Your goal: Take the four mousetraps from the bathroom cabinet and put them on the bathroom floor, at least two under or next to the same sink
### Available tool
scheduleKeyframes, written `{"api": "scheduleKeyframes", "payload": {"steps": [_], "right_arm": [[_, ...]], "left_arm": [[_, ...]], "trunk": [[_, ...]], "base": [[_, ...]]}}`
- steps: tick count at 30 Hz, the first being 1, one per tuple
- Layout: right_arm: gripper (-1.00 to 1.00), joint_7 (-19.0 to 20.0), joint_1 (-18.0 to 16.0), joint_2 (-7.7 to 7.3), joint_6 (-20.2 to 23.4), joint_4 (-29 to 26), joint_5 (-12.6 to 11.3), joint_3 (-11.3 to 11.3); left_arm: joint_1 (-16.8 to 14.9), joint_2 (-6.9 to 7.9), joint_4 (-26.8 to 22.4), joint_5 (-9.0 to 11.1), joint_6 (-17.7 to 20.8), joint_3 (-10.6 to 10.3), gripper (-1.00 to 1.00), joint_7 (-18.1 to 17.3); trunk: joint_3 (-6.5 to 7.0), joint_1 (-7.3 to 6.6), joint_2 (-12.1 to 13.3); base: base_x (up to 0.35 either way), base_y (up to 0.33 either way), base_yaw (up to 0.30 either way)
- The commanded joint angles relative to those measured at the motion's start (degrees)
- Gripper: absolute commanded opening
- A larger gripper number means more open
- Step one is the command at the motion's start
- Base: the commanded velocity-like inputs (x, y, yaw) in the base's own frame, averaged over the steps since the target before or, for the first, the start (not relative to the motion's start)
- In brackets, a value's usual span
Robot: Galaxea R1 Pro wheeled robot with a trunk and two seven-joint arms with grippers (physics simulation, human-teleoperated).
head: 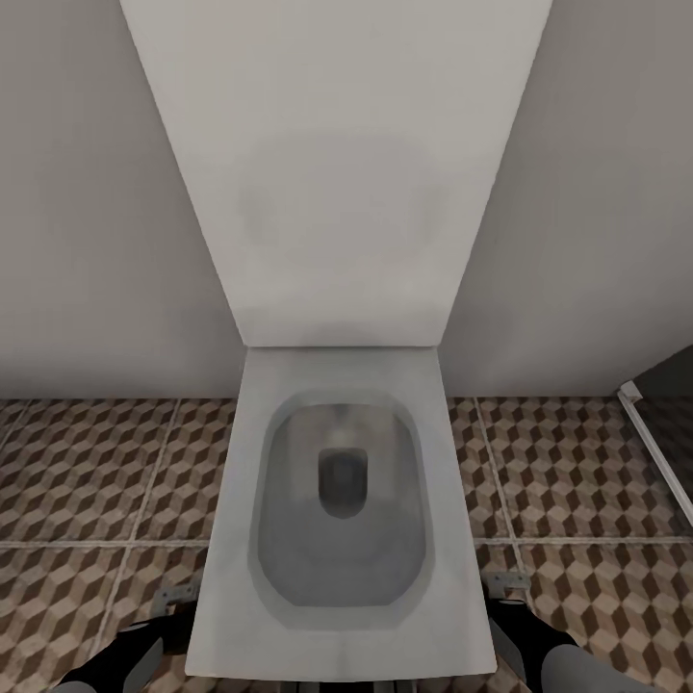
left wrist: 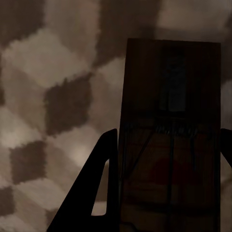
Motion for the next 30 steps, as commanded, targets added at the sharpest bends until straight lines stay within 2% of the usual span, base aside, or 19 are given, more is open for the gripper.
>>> {"api": "scheduleKeyframes", "payload": {"steps": [1,24,25,30], "right_arm": [[-1.00,-0.5,0.0,0.03,0.4,-0.1,-0.5,0.4],[-1.00,-0.5,0.0,0.03,0.3,-0.1,-0.5,0.4],[1.00,-0.5,0.0,0.03,0.3,-0.1,-0.5,0.4],[1.00,-0.5,0.0,0.03,0.6,-0.1,-0.5,0.4]], "left_arm": [[0.0,0.02,0.0,0.6,0.3,-0.7,-1.00,0.8],[0.0,-0.09,0.0,0.5,0.3,-0.7,-1.00,0.8],[0.0,-0.09,0.0,0.5,0.3,-0.7,-1.00,0.8],[0.0,-0.10,0.0,0.5,0.3,-0.7,-1.00,0.8]], "trunk": [[-0.04,0.01,0.0],[-0.04,0.01,0.0],[-0.04,0.01,0.0],[-0.04,0.01,0.0]], "base": [[0.000,0.000,0.000],[0.000,0.000,0.000],[0.000,0.000,0.000],[0.000,0.000,0.000]]}}
